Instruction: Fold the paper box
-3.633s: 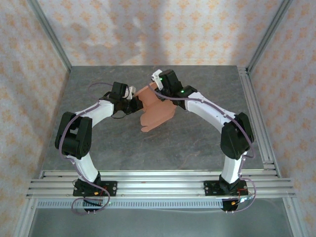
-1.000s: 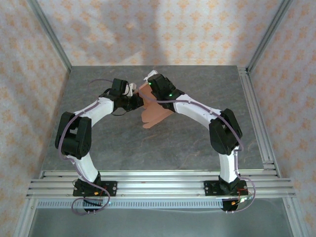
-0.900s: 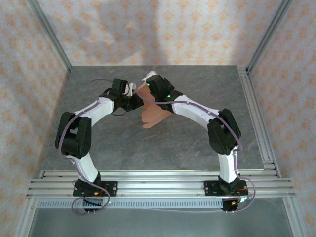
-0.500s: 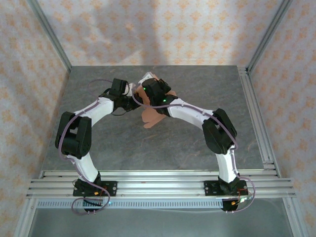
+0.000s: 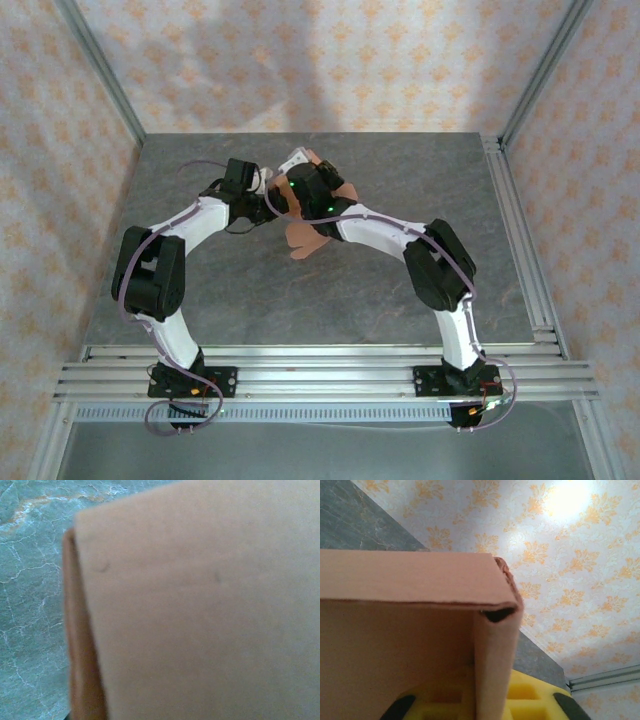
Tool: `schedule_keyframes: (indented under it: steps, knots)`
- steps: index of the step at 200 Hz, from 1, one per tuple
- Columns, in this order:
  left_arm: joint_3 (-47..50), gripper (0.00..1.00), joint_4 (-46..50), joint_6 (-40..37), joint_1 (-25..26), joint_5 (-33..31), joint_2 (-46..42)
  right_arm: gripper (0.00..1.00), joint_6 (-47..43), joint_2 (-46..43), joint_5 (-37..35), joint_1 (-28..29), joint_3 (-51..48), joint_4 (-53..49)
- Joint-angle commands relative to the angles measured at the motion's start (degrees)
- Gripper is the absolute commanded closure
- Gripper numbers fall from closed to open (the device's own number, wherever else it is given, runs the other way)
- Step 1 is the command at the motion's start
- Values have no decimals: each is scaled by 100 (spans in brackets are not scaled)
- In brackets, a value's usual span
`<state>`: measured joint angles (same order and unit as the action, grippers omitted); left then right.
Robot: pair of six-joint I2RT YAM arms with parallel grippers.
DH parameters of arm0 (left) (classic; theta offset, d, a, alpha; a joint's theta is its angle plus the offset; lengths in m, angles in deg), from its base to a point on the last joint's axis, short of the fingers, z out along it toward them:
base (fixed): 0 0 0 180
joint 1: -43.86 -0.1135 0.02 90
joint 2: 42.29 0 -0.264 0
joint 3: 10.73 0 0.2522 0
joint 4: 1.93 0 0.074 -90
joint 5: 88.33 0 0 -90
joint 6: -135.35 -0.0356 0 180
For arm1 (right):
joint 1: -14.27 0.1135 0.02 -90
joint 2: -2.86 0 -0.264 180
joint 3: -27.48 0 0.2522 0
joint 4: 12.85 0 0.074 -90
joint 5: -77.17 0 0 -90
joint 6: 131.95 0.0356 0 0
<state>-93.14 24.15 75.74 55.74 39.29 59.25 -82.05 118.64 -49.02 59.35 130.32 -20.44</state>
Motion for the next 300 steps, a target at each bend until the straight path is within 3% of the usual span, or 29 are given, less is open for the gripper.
schedule_keyframes:
  steps: [1, 61, 99, 149, 246, 300]
  knots:
    - [-189, 100, 68, -183, 71, 228, 24, 72, 499, -462, 427, -34, -123, -236]
    - [-124, 100, 50, -183, 69, 218, 5, 43, 1028, -979, 956, -43, -176, -608]
    - [-107, 100, 31, -173, 74, 211, -11, 29, 1384, -1303, 1534, -102, -234, -867]
    - [-113, 100, 47, -183, 73, 201, -11, 29, 2001, -1874, 2475, -398, -645, -951]
    - [-167, 100, 70, -156, 69, 188, 45, 33, 459, -1003, 799, 5, -361, -788]
    - [-153, 100, 104, -174, 69, 149, 42, 32, 657, -1220, 1052, -3, -555, -568]
